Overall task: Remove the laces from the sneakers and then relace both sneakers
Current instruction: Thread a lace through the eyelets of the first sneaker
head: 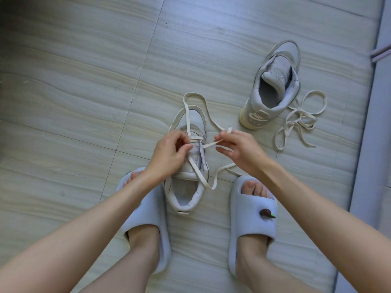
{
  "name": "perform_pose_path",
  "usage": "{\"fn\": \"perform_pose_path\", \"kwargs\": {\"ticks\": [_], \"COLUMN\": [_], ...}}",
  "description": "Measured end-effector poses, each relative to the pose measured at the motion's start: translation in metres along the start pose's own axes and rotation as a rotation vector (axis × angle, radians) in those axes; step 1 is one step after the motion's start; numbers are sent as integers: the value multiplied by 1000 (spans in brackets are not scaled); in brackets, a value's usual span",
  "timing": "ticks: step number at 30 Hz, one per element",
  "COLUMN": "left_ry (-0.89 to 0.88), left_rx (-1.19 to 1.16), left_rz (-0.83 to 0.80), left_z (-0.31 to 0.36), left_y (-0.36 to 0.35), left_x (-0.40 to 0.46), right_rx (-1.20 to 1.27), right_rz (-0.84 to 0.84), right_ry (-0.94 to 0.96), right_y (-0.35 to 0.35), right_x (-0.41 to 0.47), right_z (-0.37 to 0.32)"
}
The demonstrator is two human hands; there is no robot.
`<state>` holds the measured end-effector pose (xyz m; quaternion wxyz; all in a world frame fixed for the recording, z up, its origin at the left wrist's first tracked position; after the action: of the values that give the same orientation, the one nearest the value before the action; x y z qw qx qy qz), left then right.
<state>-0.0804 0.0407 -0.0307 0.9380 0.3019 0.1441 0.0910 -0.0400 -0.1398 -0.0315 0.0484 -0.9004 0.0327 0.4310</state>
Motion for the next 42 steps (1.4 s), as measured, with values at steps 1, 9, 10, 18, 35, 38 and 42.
{"fn": "perform_pose_path", "kwargs": {"ticks": [1,9,10,18,35,38,42], "left_ry": [85,639,677,261,603,672,410], "left_rx": [-74,-1102,-1168,-186,-1022,-1107,-498], "left_rz": [23,110,136,34,40,145,123], "left_z": [-3,-22,-26,-28,-28,-29,-30], "left_y": [4,36,40,36,44,44,44], "left_x": [0,1,2,6,5,11,10], "right_rx": [118,484,475,-101,103,-98,-155], "right_rz": [-4,137,168,41,17,-102,-162], "right_ry": [-55,-197,-198,-101,-146,-131,-87], "right_y": [7,65,72,73,57,43,26], "right_x": [0,-3,-3,0,0,-5,-5], "right_z": [-2,0,1,3,-6,1,2]}}
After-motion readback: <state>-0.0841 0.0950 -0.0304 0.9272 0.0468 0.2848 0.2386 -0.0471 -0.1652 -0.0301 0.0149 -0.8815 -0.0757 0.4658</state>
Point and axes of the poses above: each hand's wrist, its own x-axis towards the middle knuckle, its own y-axis out of the back of the hand, z = x × y, the point moved 2 cm from there along x, towards the middle knuckle, and after that the axes turned 13 degrees about z, right-handed, at the moved point
